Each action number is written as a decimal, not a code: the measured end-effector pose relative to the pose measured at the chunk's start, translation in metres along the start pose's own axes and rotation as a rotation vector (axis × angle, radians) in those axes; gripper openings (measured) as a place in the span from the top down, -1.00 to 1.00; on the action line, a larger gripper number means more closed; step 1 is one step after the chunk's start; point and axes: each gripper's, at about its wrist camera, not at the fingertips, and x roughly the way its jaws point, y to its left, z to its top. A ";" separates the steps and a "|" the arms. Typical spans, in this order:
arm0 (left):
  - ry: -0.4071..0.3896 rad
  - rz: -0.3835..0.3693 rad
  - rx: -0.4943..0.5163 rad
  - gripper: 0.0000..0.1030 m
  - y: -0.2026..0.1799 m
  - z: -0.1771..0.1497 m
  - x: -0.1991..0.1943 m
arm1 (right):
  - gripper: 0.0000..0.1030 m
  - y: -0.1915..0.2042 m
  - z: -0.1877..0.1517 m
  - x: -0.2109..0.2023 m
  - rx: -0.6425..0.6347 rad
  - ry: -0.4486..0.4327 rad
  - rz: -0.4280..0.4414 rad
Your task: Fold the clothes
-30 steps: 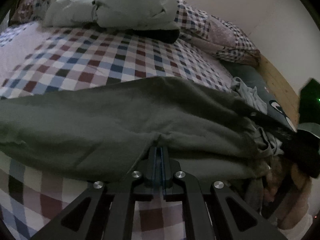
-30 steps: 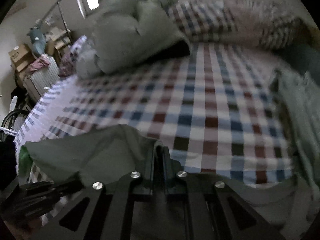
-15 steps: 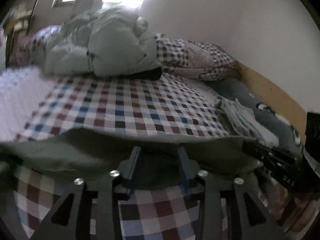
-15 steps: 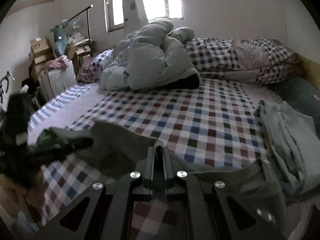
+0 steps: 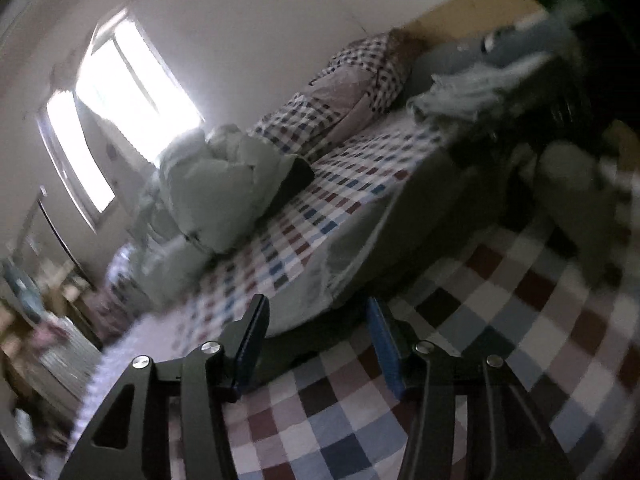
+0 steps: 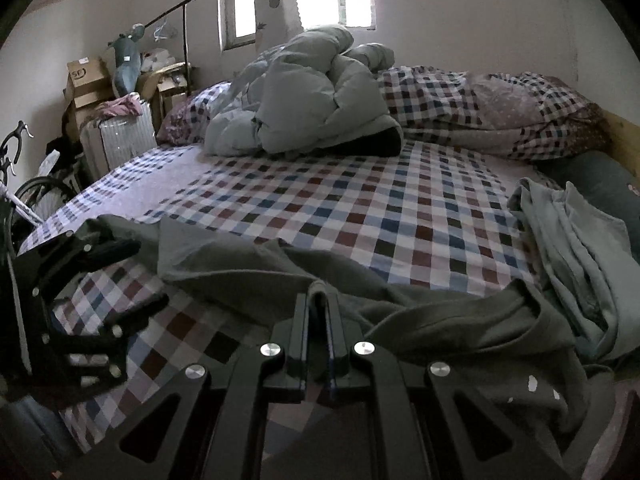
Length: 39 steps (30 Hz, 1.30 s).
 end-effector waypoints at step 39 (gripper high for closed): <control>-0.007 0.114 0.138 0.66 -0.034 0.003 0.016 | 0.85 -0.005 0.001 0.009 0.031 0.019 0.031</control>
